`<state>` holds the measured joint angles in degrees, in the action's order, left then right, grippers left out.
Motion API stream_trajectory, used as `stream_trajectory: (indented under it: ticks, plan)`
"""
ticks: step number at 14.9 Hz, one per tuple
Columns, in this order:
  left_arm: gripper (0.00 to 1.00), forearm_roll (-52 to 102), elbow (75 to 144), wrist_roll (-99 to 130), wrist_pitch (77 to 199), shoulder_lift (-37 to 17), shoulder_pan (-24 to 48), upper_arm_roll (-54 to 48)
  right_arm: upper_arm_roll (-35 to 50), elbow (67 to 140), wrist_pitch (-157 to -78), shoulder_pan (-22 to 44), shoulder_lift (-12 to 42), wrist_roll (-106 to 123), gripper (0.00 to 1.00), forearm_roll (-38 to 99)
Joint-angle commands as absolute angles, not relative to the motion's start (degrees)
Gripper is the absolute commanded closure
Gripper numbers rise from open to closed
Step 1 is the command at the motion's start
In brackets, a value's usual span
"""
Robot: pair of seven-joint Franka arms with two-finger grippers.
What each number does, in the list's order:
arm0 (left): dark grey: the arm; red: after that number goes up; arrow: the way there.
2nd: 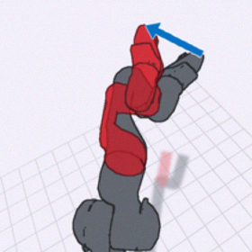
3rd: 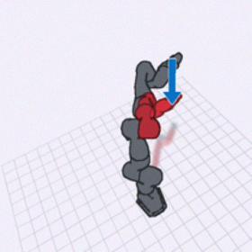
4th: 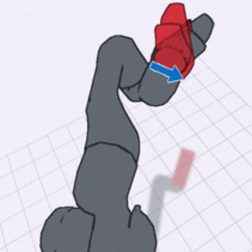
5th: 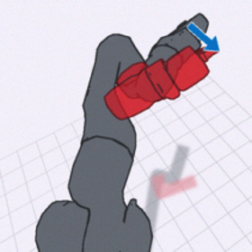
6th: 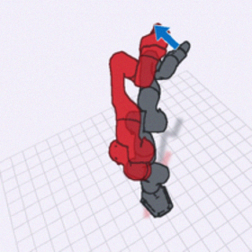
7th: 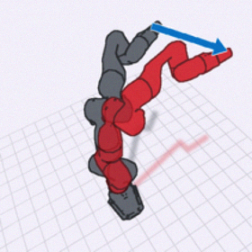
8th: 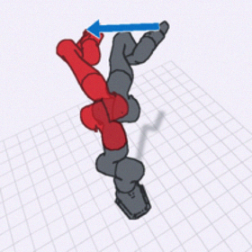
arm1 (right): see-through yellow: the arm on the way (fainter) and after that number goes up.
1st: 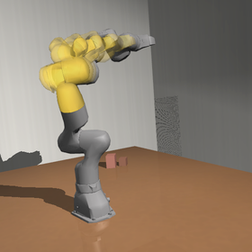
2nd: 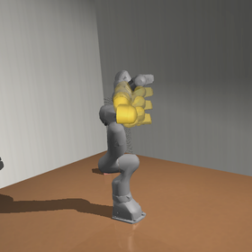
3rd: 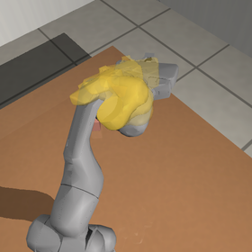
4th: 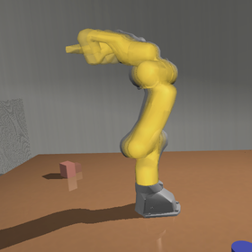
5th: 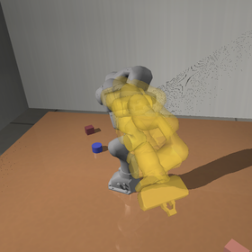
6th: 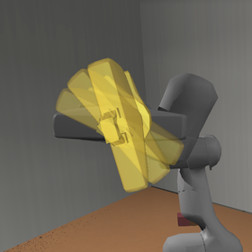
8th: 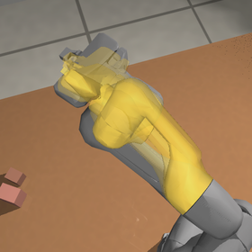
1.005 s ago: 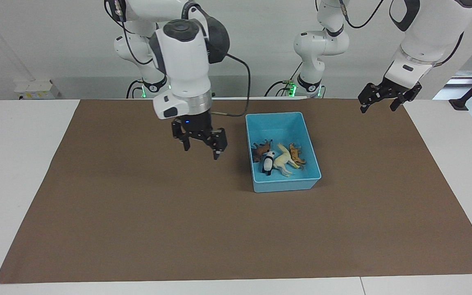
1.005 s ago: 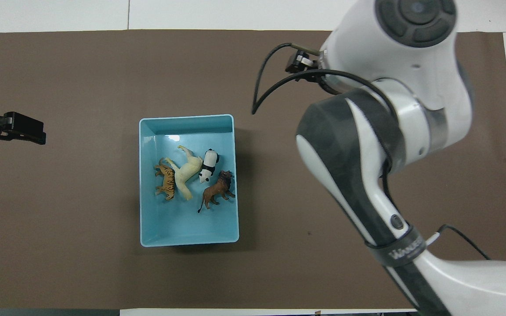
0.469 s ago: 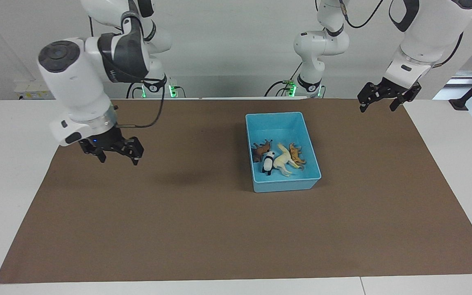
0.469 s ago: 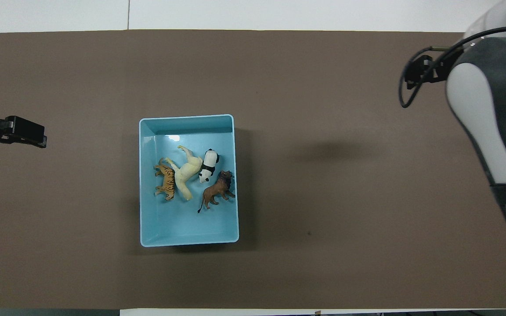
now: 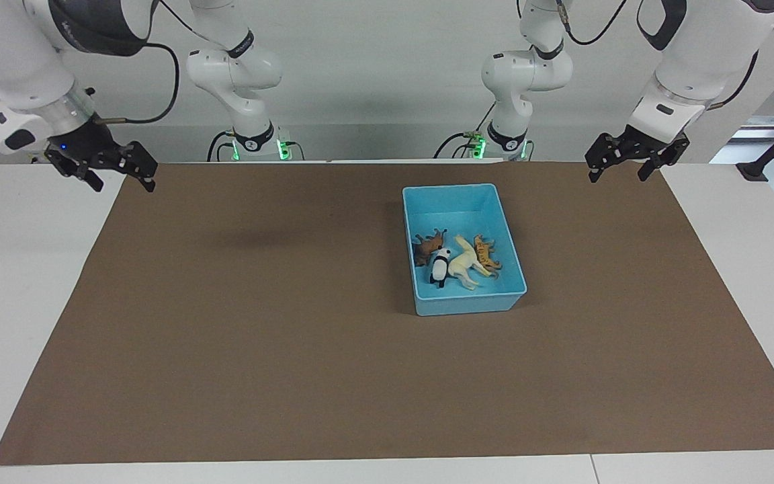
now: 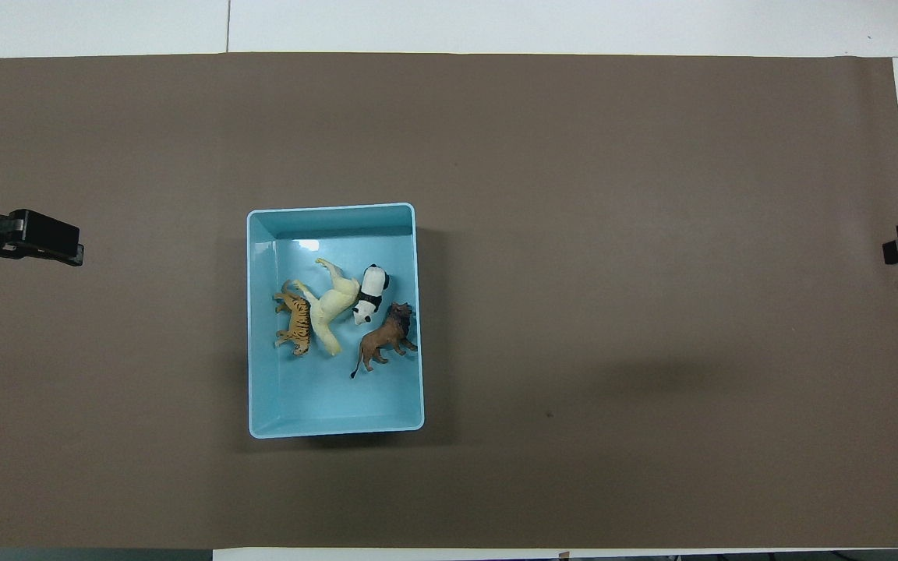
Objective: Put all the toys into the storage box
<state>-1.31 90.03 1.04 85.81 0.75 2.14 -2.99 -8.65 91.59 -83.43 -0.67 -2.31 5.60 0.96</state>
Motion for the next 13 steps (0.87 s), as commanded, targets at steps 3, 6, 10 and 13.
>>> stream_trajectory:
  ticks: [3,6,10,13]
  plan:
    - [0.0,-1.32,92.11,0.7,80.35,2.37,3.69,-1.85,-3.35,88.27,-79.2,-7.55,-3.96,7.91,0.0,-0.09]
    - [0.0,-1.32,92.02,0.79,76.04,2.55,3.52,-1.85,-3.25,87.63,-79.19,-7.91,-3.34,10.97,0.0,-2.62]
    - [0.0,-1.32,92.11,0.7,73.65,2.81,3.34,-1.76,-2.29,81.48,-73.59,-7.91,-0.97,11.86,0.0,-4.84]
    - [0.0,-1.32,92.11,0.7,73.65,2.72,3.25,-1.85,-2.11,82.43,-73.21,-7.82,-2.45,11.69,0.0,-4.57]
